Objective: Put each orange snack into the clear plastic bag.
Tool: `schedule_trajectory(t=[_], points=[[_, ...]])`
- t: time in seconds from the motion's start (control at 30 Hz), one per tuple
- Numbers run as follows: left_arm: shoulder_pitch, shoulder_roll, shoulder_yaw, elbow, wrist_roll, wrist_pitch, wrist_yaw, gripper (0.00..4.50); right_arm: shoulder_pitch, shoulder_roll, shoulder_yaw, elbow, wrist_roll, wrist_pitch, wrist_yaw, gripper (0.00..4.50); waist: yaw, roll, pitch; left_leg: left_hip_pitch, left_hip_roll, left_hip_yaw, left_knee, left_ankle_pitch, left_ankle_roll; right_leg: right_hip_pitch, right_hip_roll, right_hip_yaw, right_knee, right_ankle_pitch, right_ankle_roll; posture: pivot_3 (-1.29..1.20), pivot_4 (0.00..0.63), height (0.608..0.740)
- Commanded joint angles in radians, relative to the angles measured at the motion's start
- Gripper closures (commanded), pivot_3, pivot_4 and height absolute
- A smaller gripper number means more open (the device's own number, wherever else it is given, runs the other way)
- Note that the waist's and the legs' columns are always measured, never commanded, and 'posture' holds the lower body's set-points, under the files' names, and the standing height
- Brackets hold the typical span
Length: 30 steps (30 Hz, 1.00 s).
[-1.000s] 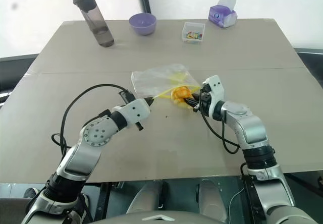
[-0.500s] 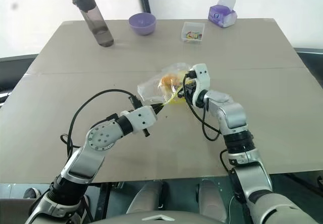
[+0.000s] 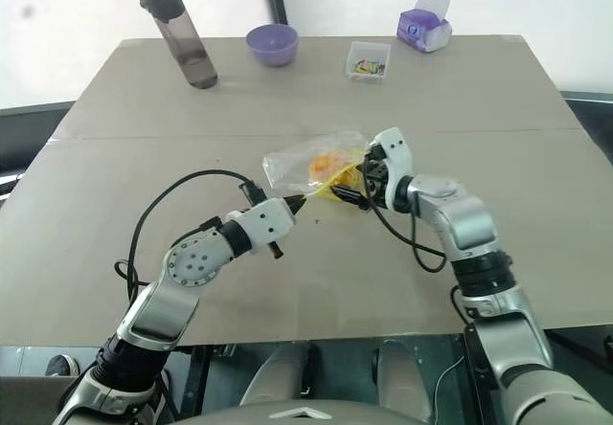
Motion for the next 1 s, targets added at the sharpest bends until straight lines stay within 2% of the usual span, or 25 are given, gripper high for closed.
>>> schedule_trajectory(t=[0.03, 0.13, 0.2, 0.37, 0.7, 0.8, 0.93, 0.97, 1.0], points=[[-0.013, -0.002, 0.019, -0.014, 0.007, 0.0, 0.015, 4.5, 0.032, -0.072, -0.004, -0.08, 0.025, -0.037, 0.097, 0.25, 0.0, 0.0, 0.0, 0.0, 0.0, 0.0, 0.0, 0.0, 0.0, 0.0, 0.0, 0.0, 0.0, 0.0, 0.0, 0.0, 0.15, 0.74], [-0.016, -0.003, 0.019, -0.004, 0.004, -0.003, 0.017, 4.5, 0.064, -0.239, 0.071, -0.027, -0.147, -0.201, 0.132, 0.25, 0.001, 0.0, 0.0, 0.0, 0.0, 0.0, 0.0, 0.0, 0.0, 0.0, 0.0, 0.0, 0.0, 0.0, 0.0, 0.0, 0.15, 0.74], [-0.02, 0.0, 0.018, 0.002, 0.009, -0.007, 0.018, 4.5, 0.051, -0.271, 0.112, 0.071, -0.269, -0.323, 0.061, 0.25, 0.002, 0.0, 0.0, 0.0, -0.001, 0.001, 0.0, 0.0, 0.0, 0.0, -0.001, 0.0, -0.001, 0.0, 0.0, 0.0, 0.15, 0.74], [-0.023, 0.001, 0.02, 0.007, 0.006, -0.009, 0.013, 4.5, 0.012, -0.206, 0.102, 0.188, -0.361, -0.448, -0.045, 0.25, -0.009, 0.0, 0.0, 0.001, 0.002, 0.002, 0.0, 0.0, 0.0, 0.0, 0.002, 0.002, 0.001, 0.0, 0.0, 0.0, 0.15, 0.74], [-0.024, 0.005, 0.021, 0.004, 0.006, -0.005, 0.008, 4.5, -0.01, -0.119, 0.095, 0.229, -0.394, -0.53, -0.036, 0.25, 0.001, 0.0, 0.0, 0.0, 0.0, 0.001, 0.0, 0.002, -0.004, 0.0, -0.001, 0.001, -0.001, 0.0, 0.0, 0.0, 0.15, 0.74], [-0.024, 0.008, 0.024, 0.003, 0.006, -0.006, 0.007, 4.5, -0.016, -0.116, 0.087, 0.244, -0.404, -0.541, -0.036, 1.06, 0.0, 0.0, 0.0, 0.0, 0.0, 0.001, 0.0, 0.002, -0.004, 0.0, 0.0, 0.001, -0.001, 0.0, 0.0, 0.0, 0.15, 0.74], [-0.021, 0.012, 0.025, 0.003, 0.007, -0.007, 0.007, 4.5, -0.015, -0.117, 0.085, 0.251, -0.412, -0.556, -0.033, 2.55, 0.0, 0.0, 0.0, 0.0, 0.0, 0.001, 0.0, 0.002, -0.004, 0.0, 0.0, 0.001, -0.001, 0.0, 0.0, 0.0, 0.15, 0.74], [-0.019, 0.019, 0.02, 0.004, 0.015, -0.014, 0.005, 4.5, -0.012, -0.115, 0.085, 0.251, -0.412, -0.558, -0.031, 2.76, 0.0, 0.0, 0.0, 0.0, 0.0, 0.001, 0.0, 0.002, -0.004, 0.0, 0.0, 0.001, -0.001, 0.0, 0.0, 0.0, 0.15, 0.74], [-0.018, 0.025, 0.016, 0.006, 0.021, -0.019, 0.003, 4.5, -0.01, -0.114, 0.085, 0.252, -0.412, -0.559, -0.029, 3.42, -0.001, 0.0, 0.0, 0.0, 0.0, 0.001, 0.0, 0.002, -0.004, 0.0, 0.0, 0.001, -0.001, 0.0, 0.0, 0.0, 0.15, 0.74]])
